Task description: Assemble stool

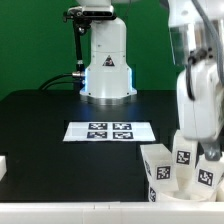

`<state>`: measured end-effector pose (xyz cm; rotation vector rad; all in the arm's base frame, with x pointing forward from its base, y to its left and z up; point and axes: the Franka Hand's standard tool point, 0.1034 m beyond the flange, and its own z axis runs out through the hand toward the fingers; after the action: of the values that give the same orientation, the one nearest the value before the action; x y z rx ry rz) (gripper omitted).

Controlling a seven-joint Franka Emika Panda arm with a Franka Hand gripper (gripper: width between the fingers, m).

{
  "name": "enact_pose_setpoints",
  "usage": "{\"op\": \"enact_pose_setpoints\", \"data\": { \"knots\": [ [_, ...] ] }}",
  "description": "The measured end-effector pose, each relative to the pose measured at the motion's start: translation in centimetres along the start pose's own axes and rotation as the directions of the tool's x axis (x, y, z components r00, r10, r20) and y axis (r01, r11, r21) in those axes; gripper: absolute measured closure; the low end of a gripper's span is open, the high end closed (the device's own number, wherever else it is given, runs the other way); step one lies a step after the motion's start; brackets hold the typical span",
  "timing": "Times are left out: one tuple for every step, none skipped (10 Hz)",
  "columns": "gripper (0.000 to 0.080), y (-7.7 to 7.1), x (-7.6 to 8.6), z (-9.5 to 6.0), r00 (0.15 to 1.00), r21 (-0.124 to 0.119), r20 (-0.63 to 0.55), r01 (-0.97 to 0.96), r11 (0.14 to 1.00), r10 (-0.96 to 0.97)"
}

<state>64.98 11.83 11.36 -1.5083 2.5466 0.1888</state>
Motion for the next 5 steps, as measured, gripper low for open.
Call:
{"op": "enact_pose_setpoints", "data": {
  "knots": [
    [0.015,-0.43,-0.06,-0.71,1.0,0.006,0.009,0.026,1.0,-0.026],
    [0.015,-0.4,0.05,-0.55,1.0,0.006,0.007,0.023,1.0,-0.023],
    [0.015,-0.36,0.08,-0.46,0.999,0.005,0.005,0.033,0.999,-0.033],
    [0.015,0.03,-0.06,-0.48,0.994,-0.015,-0.014,0.109,0.994,-0.11],
    [0.015,0.56,-0.87,-0.84,0.973,-0.047,-0.041,0.227,0.973,-0.229]
  ]
}}
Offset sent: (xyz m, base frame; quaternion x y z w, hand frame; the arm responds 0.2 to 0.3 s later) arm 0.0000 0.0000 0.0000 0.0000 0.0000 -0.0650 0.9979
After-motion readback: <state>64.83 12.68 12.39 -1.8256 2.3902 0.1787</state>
